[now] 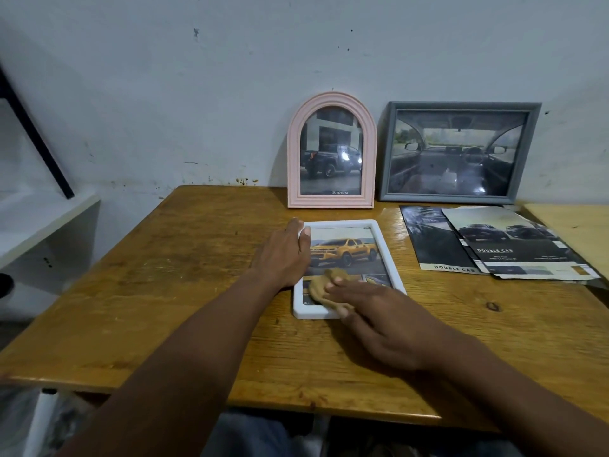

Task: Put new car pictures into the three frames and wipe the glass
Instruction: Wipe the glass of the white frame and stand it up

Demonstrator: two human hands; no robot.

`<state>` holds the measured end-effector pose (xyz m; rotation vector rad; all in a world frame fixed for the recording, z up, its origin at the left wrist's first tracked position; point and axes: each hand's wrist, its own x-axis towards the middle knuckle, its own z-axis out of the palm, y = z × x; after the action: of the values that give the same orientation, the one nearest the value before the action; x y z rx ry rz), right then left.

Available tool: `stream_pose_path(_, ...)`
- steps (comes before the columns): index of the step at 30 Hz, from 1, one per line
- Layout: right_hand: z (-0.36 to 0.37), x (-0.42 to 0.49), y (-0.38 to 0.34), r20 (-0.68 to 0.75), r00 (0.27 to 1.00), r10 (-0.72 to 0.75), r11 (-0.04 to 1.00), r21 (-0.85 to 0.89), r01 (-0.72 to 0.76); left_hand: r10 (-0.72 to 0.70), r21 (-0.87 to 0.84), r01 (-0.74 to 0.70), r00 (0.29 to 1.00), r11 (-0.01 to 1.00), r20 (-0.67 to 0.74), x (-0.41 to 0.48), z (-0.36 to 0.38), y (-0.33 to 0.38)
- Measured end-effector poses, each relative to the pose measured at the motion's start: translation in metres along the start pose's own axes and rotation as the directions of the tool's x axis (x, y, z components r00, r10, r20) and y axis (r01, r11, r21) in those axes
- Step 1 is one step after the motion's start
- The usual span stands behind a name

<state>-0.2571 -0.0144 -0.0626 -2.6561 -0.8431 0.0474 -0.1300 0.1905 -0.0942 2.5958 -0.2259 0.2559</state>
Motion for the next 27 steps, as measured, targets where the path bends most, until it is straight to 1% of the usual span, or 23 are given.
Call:
stream_pose_path(1,-0.006,-0.008,0.009,-0.004,1.000,0.012,0.999,-0.044,-0.012,-0.002,0.005,0.002,1.000,1.000,0.005,0.000,0.000,0.000)
stream_pose_path(3,-0.013,-0.023,0.022,-0.077,0.996,0.043,0.982,-0.178,-0.057,-0.004,0.012,0.004,1.000,1.000,0.013,-0.001,0.000,0.002)
stream_pose_path(6,-0.005,-0.030,0.008,-0.195,0.974,0.118,0.909,-0.373,-0.185,-0.012,0.013,0.011,1.000,1.000,0.022,-0.001,0.000,0.003)
stream_pose_path(7,0.003,-0.026,-0.004,-0.217,0.960,0.176,0.878,-0.407,-0.253,-0.014,0.016,0.014,1.000,1.000,0.022,0.000,0.000,0.003)
stream_pose_path(9,0.019,-0.010,-0.032,-0.244,0.924,0.295,0.830,-0.414,-0.374,-0.020,0.025,0.019,1.000,1.000,0.015,0.000,0.001,0.003)
stream_pose_path(11,0.030,0.010,-0.053,-0.301,0.894,0.333,0.819,-0.378,-0.432,-0.021,0.035,0.021,1.000,0.999,0.000,-0.001,0.002,0.002)
stream_pose_path(14,0.044,0.031,-0.074,-0.369,0.902,0.225,0.865,-0.351,-0.359,-0.018,0.040,0.018,1.000,0.999,-0.003,-0.001,0.001,0.003)
stream_pose_path(16,0.045,0.031,-0.077,-0.389,0.906,0.168,0.922,-0.263,-0.284,-0.018,0.039,0.018,1.000,0.999,0.003,-0.002,-0.001,0.004)
stream_pose_path(17,0.044,0.026,-0.072,-0.392,0.910,0.134,0.956,-0.192,-0.224,-0.019,0.041,0.018,1.000,0.999,0.005,-0.003,-0.001,0.004)
stream_pose_path(18,0.042,0.022,-0.063,-0.378,0.921,0.097,0.979,-0.128,-0.156,-0.020,0.046,0.020,1.000,0.999,0.006,-0.003,-0.002,0.005)
stream_pose_path(20,0.034,0.009,-0.039,-0.295,0.954,0.044,0.999,0.007,-0.043,-0.022,0.054,0.022,1.000,0.998,0.008,-0.002,-0.003,0.006)
stream_pose_path(21,0.028,0.003,-0.027,-0.259,0.966,0.013,0.999,0.033,-0.005,-0.022,0.055,0.022,1.000,0.998,0.010,-0.002,-0.004,0.006)
stream_pose_path(23,0.016,-0.006,-0.005,-0.215,0.976,-0.034,0.999,-0.028,0.029,-0.019,0.053,0.019,1.000,0.998,0.016,-0.002,-0.004,0.007)
stream_pose_path(27,-0.004,-0.034,0.032,-0.213,0.976,-0.053,0.963,-0.269,-0.006,-0.026,0.080,0.021,0.998,0.997,0.057,-0.002,-0.006,0.007)
